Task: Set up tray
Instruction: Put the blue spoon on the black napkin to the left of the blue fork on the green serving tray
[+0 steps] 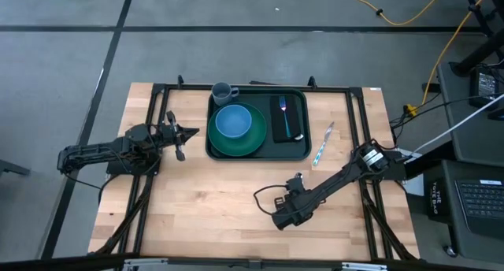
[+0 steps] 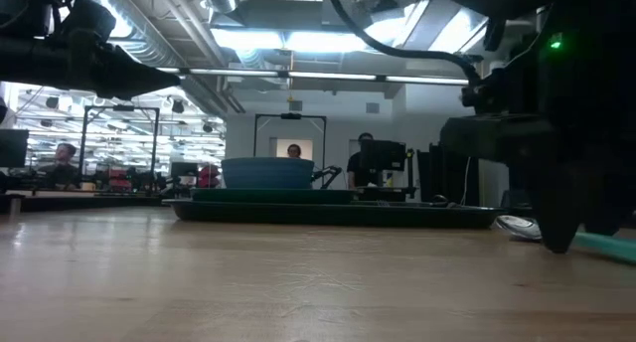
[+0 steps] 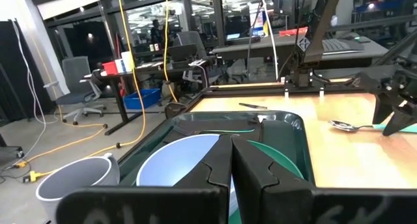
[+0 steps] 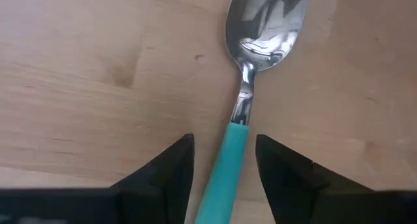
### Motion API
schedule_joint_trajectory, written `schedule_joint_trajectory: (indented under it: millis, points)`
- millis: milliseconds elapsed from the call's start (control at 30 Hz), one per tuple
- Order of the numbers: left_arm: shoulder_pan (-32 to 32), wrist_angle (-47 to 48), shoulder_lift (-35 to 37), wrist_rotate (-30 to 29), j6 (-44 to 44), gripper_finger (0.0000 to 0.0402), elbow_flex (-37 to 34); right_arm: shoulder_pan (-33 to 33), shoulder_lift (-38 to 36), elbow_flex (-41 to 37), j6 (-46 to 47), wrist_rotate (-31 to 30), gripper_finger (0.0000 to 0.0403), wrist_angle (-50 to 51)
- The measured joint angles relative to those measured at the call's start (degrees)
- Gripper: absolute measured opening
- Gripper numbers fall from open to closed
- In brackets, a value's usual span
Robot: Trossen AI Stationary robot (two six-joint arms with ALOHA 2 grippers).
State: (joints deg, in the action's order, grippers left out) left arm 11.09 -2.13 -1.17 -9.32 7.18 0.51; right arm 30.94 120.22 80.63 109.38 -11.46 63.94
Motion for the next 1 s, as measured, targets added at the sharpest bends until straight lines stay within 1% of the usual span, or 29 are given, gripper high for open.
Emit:
schedule_joint_trajectory:
  millis: [300,467,1000]
  points:
    - [0.02,0.0,-0.07,0.05,0.0,0.0004,0.0,-1.77,-0.98,-0.27,-3.57,0.85,0.0171,-0.14]
    - [0.02,0.0,-0.07,0.07,-0.4,0.0004,-0.01,-2.38,-1.05,-0.33,-3.54,2.44,0.017,-1.26]
    - [0.0,0.0,-0.07,0.04,-0.42,0.0004,-0.01,-2.37,-1.14,-0.33,-3.16,1.76,0.017,-6.05]
